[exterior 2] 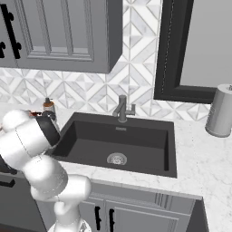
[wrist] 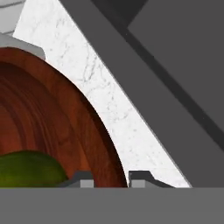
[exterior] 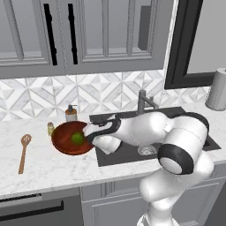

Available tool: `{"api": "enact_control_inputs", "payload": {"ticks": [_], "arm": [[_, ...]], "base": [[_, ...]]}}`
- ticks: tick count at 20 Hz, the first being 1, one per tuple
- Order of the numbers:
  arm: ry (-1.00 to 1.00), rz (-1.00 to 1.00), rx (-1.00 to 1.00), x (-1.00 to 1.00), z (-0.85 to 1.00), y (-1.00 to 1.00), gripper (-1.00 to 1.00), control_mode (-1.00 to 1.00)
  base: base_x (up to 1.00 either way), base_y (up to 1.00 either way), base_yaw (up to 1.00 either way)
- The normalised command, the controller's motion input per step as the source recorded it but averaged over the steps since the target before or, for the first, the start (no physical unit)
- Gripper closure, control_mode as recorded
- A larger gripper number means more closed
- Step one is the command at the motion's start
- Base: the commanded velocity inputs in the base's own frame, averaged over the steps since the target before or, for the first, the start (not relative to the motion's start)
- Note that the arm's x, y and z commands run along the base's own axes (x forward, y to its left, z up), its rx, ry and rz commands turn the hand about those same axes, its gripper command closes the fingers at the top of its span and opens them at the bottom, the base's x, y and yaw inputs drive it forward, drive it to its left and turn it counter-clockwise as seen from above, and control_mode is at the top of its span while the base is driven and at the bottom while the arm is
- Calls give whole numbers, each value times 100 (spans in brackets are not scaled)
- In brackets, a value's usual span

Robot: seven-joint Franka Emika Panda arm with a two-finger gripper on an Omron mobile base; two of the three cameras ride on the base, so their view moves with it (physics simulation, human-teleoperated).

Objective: Pick the lime from the sink and place it in the bowl. Then pick the bowl and place it in the microwave. Then close the microwave door and press the start button.

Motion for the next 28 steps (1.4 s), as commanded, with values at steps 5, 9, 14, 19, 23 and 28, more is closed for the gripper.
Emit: {"api": "enact_control_inputs", "payload": {"ticks": [5,9,14,19,23,28], "arm": [[-11,-40,0,-34,73,-71,100,-100],[-7,-41,4,-24,89,-86,100,-100],[-4,-43,4,-27,100,-63,100,-100],[0,-45,3,-20,100,-52,100,-100],[15,-44,0,-8,90,-63,100,-100],[21,-27,5,-6,71,-60,100,-100]], "base": [[0,0,0],[0,0,0],[0,0,0],[0,0,0],[0,0,0],[0,0,0]]}}
